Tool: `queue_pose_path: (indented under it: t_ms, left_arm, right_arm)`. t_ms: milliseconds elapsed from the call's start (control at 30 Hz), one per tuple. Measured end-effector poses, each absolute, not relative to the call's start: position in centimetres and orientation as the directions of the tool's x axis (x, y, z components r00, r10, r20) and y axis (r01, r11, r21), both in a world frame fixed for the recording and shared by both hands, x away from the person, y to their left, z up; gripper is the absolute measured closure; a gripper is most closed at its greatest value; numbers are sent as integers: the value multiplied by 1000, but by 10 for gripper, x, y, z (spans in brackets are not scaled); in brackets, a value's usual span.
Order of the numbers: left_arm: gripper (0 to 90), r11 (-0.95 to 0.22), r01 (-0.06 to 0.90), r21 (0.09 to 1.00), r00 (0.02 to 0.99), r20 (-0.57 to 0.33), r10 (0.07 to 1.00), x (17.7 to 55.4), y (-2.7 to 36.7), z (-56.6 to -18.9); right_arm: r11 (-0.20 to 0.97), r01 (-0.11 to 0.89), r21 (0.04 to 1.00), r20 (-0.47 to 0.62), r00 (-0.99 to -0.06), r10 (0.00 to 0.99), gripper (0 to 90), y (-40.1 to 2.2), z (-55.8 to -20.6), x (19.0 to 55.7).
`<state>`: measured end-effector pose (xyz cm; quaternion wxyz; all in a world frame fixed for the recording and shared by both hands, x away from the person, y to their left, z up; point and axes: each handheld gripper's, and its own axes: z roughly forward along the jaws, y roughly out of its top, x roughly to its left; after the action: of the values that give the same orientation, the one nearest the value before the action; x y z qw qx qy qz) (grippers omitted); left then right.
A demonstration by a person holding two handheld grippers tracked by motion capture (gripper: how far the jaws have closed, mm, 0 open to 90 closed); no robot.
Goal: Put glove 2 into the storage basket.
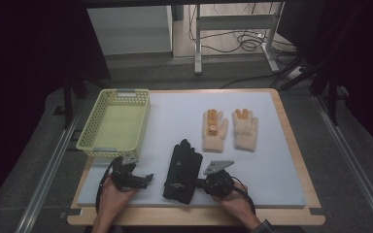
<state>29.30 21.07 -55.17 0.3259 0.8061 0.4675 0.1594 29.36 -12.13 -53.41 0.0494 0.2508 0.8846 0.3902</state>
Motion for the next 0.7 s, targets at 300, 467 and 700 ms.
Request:
queue_pose_path:
  t_ms: [300,467,700]
  left_arm:
    - [18,-355,631,690,533,-52,845,291,237,-555]
    - [18,-357,630,689,534,-51,844,291,237,-555]
    - [15,-352,630,692,531,-54,845,291,237,-556]
  right_arm:
    - [560,381,735,94,-876,472,853,-96,-538,299]
    - [556,377,741,78,-870,486,852,-76,-540,310]
    - [580,362,730,51,-875,482,807,-70,-537,311]
